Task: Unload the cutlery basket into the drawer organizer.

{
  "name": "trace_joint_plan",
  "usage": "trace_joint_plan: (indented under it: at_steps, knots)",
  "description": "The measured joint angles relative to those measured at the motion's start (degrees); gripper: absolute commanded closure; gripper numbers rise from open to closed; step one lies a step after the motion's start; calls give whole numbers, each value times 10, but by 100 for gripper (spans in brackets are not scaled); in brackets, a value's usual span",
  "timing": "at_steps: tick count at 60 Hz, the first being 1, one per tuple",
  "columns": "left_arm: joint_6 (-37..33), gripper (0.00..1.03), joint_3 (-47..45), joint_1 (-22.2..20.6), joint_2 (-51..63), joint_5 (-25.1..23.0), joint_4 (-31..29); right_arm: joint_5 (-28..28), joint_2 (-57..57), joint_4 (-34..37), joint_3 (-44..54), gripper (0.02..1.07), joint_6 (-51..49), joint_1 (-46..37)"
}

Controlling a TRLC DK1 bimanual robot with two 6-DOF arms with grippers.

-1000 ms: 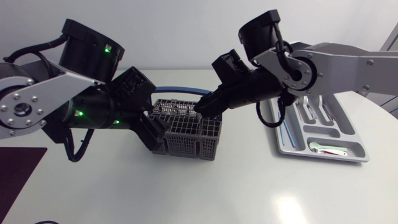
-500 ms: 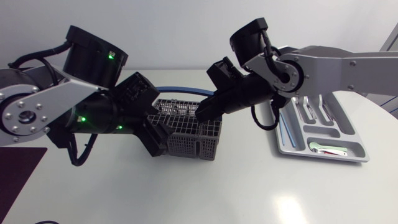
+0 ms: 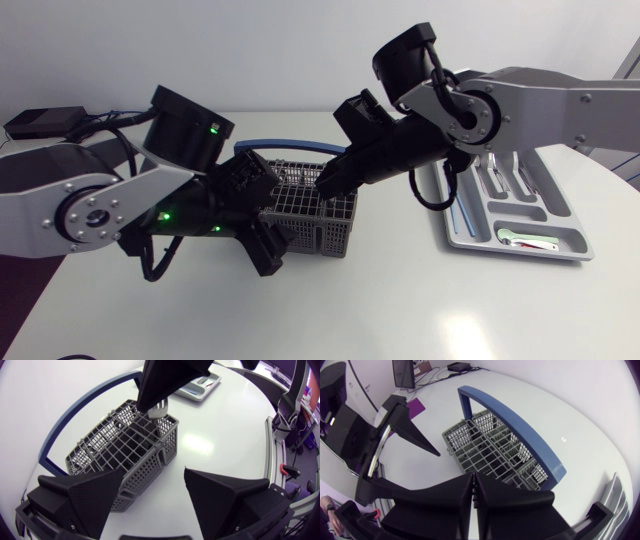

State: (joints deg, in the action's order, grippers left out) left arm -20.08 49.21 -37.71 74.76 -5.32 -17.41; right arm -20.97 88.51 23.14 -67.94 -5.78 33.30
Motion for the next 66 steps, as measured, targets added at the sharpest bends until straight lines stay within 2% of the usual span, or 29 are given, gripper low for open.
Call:
trace_joint_plan:
  at_steps: [37,66]
  knots:
    - [-7,13,-2,-25,74,0,60,-17,-50,43,-22,102,0,9]
    - [-7,13,-2,-26,98,0,101,-34,-77,73,-47,102,1,12]
